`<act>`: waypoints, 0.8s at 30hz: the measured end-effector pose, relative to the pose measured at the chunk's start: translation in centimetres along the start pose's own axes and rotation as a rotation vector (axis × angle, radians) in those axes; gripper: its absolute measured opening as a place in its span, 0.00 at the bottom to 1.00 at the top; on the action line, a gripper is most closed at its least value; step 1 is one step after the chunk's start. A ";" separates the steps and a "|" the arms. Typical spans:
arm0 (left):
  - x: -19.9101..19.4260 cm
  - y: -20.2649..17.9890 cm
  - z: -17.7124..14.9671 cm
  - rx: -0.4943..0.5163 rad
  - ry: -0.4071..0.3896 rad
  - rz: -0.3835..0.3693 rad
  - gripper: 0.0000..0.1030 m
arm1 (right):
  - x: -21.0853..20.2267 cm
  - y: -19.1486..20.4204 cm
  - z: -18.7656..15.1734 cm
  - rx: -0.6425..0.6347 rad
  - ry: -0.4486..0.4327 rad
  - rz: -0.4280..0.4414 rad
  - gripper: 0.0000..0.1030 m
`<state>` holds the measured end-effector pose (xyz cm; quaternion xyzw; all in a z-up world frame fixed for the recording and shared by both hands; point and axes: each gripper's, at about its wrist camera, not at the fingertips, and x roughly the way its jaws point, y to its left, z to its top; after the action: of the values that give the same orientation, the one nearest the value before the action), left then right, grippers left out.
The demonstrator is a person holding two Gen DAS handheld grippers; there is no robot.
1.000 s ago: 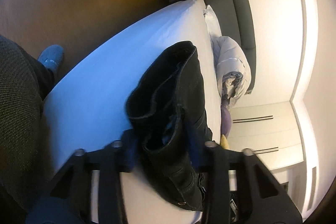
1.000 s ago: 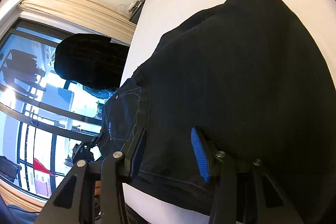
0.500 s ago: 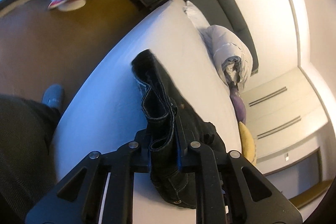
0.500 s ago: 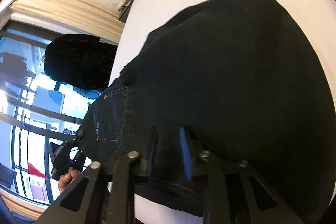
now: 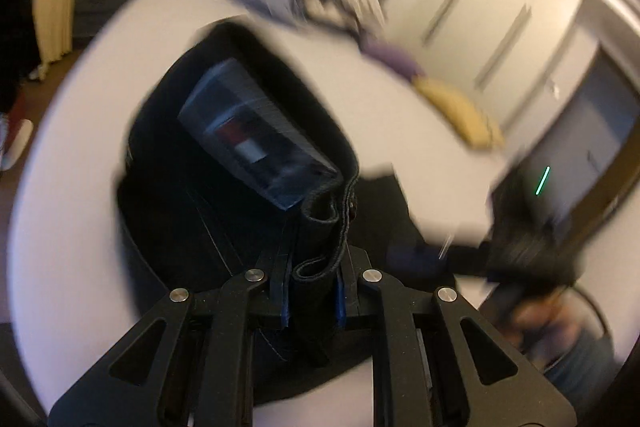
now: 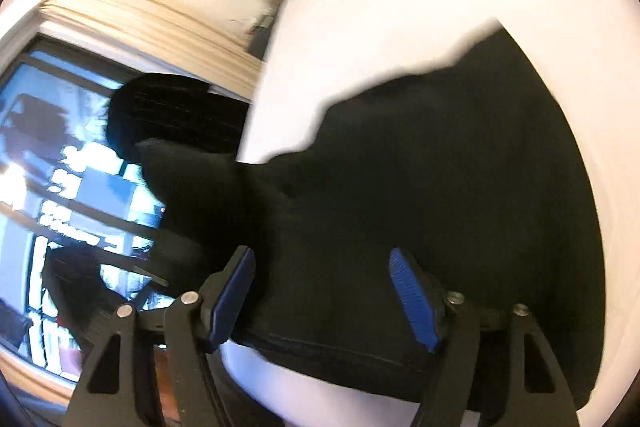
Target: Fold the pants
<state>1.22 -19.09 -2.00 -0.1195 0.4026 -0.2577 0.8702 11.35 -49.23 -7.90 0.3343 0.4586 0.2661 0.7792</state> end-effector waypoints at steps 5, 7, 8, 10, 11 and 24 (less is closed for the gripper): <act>1.8 -4.2 -1.7 0.155 0.049 0.021 0.13 | 0.5 1.9 1.6 -0.066 0.061 0.021 0.72; 2.1 -4.8 -1.6 0.181 0.048 0.040 0.13 | 1.3 2.4 2.0 -0.074 0.085 0.017 0.72; 2.2 -5.0 -1.6 0.194 0.048 0.051 0.13 | 1.5 2.7 2.2 -0.074 0.093 0.020 0.72; 2.2 -5.4 -1.9 0.210 0.048 0.065 0.13 | 2.3 3.5 2.5 -0.092 0.119 -0.001 0.72; 2.3 -5.8 -1.9 0.223 0.048 0.073 0.13 | 2.8 4.1 2.6 -0.112 0.140 -0.030 0.72; 3.7 -8.3 -4.0 0.281 0.089 0.104 0.13 | 4.1 4.4 3.5 -0.213 0.245 -0.248 0.21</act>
<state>-2.75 -28.12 -3.52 0.0361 0.4062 -0.2709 0.8719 15.81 -44.40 -5.49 0.1561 0.5567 0.2541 0.7753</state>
